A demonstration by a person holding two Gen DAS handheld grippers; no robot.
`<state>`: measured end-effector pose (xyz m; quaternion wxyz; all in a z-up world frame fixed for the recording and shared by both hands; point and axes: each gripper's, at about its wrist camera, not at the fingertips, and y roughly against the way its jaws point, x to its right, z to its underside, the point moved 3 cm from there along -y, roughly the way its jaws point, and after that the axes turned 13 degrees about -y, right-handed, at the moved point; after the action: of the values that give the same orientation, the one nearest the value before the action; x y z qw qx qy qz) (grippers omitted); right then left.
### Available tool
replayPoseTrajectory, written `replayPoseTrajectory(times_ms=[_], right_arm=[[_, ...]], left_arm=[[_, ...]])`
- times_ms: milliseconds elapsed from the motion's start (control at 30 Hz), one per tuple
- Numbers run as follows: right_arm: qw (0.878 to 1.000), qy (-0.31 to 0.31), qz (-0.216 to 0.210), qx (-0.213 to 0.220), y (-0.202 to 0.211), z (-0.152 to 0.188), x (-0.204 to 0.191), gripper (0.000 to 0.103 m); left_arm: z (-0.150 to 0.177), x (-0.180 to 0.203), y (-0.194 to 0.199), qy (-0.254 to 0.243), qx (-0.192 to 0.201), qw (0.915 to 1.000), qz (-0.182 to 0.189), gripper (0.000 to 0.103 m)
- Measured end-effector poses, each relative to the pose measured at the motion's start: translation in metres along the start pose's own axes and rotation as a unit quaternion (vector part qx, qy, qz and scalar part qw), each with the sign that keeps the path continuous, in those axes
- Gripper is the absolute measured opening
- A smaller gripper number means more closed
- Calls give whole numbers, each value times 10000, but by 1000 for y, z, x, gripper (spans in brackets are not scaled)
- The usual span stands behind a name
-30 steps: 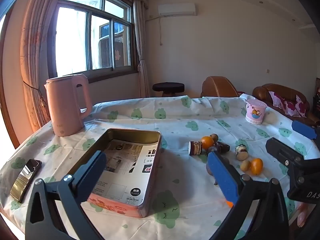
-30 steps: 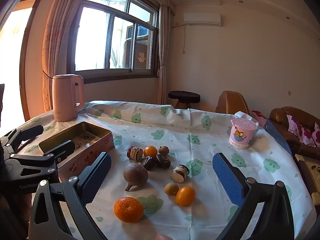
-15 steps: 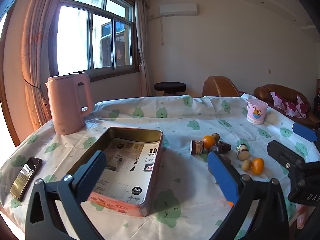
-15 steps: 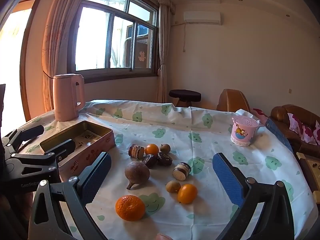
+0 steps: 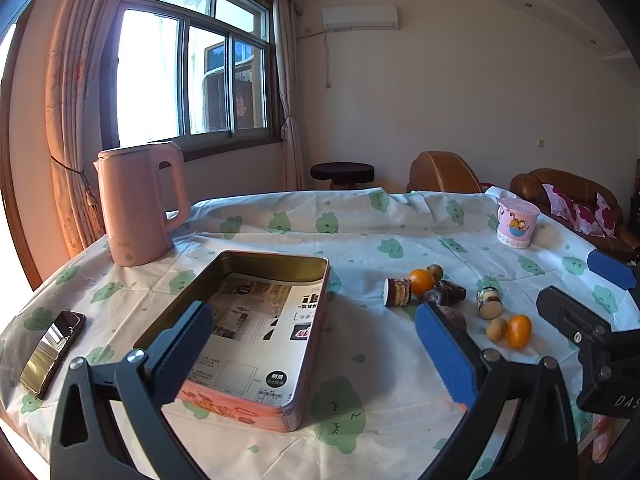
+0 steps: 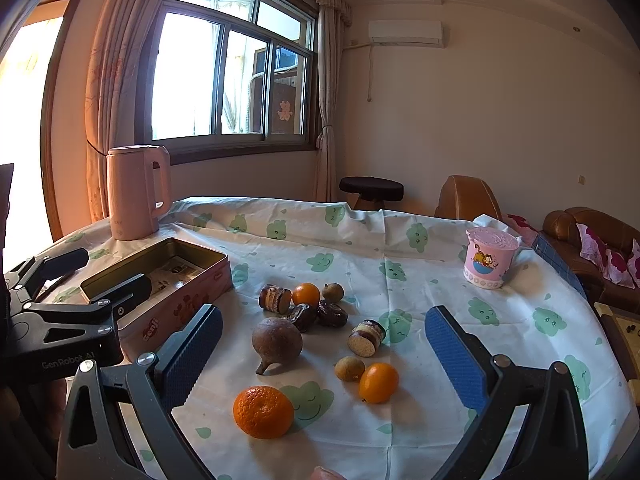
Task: Organize fruits
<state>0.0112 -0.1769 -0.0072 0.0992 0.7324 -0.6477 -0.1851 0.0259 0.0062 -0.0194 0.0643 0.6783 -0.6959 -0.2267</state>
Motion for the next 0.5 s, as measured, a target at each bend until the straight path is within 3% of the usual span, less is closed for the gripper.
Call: replayPoseTrajectory(times_ms=[500], right_arm=[[10000, -2, -30, -30, 4, 5, -4, 102]], left_arm=[[2, -1, 0, -6, -23, 10000, 16, 103]])
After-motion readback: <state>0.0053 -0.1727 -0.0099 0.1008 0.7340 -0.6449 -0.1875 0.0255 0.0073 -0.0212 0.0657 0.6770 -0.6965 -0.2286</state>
